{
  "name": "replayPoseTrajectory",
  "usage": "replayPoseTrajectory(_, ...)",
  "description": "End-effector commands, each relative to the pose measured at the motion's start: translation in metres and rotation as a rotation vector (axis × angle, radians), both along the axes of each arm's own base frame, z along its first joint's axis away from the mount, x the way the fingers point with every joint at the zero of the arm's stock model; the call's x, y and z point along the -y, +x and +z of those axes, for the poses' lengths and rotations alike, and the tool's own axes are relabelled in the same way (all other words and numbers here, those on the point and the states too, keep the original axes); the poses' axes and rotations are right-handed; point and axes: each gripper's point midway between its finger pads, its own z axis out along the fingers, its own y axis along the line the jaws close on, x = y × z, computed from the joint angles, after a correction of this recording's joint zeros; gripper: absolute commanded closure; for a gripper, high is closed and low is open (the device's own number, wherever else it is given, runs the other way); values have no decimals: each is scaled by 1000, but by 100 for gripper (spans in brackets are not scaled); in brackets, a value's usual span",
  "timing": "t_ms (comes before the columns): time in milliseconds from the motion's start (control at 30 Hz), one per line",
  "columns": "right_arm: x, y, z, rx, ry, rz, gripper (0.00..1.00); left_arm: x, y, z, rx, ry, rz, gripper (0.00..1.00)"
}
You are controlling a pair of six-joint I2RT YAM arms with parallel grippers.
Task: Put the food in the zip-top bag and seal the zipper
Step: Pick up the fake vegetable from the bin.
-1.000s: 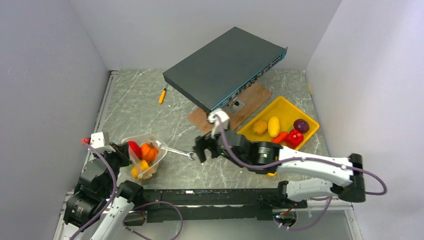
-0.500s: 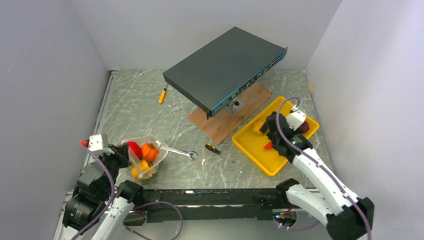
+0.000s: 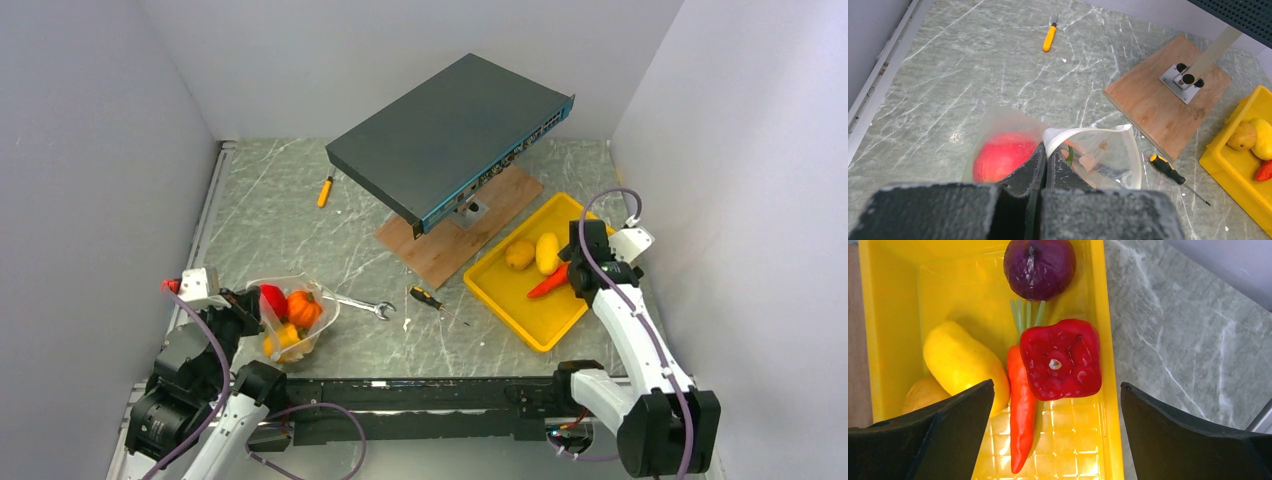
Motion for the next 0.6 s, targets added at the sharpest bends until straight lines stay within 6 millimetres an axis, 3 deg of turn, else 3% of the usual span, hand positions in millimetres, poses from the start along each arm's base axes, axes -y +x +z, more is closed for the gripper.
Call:
replayPoseTrajectory(0,8,24,2,34,-56,34,2,3,6,16,54,-7,-9,100)
replayPoseTrajectory(100,7,39,-3,21,-60,66,1,4,6,15,48,-4,-16,100)
replayPoseTrajectory(200,4,41,-20,-8,-31,71,3,5,5,15,52,-8,-20,100)
replayPoseTrajectory(567,5,45,-38,-5,-26,56,27,4,8,12,31,-4,-6,100)
